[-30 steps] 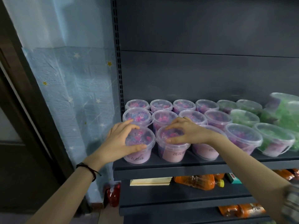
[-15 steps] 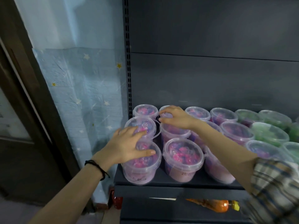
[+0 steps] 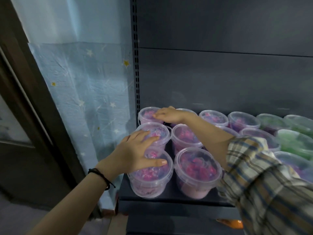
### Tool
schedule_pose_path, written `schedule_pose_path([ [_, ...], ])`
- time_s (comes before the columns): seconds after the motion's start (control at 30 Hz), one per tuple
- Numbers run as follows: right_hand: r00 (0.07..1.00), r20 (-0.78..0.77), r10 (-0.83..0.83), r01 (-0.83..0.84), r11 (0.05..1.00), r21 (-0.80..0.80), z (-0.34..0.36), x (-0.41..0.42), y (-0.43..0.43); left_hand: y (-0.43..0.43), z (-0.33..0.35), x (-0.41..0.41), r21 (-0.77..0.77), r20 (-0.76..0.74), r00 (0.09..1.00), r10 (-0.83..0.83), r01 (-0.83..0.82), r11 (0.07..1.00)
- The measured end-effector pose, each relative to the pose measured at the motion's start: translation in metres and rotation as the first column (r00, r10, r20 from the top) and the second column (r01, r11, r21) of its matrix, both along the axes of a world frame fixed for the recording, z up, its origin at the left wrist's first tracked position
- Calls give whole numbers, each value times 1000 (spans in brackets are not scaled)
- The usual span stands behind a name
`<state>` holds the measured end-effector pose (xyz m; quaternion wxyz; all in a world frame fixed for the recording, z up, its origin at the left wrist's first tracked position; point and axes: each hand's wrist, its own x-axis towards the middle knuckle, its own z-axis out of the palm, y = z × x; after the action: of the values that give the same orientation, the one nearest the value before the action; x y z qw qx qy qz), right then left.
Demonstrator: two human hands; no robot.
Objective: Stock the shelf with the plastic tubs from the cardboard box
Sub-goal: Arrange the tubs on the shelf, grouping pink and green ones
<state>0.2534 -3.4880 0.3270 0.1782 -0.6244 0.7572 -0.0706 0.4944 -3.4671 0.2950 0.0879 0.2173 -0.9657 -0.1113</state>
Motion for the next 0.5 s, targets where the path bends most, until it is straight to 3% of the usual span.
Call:
schedule_pose_path([
  [0.1,991,127,30,-26,999,-36,12,-16,18,-3,1,-5,14,26,1000,2,-2,1000],
  [0.2,984,164,-66,90,985,-147,28,-48,50,-5,3,-5,10,45,999,2,-2,1000],
  [0.27,976,163,-146,169,976,-136,37,-73,78,-5,5,-6,2,86,996,9,-9,1000],
  [0.37,980,101,-171,171,985,12,41,-102,117,3,11,-17,-22,86,996,30,-28,999],
  [0.5,990,44,-133,116,956,269,34,-114,152,28,17,-50,30,100,989,-107,105,994],
])
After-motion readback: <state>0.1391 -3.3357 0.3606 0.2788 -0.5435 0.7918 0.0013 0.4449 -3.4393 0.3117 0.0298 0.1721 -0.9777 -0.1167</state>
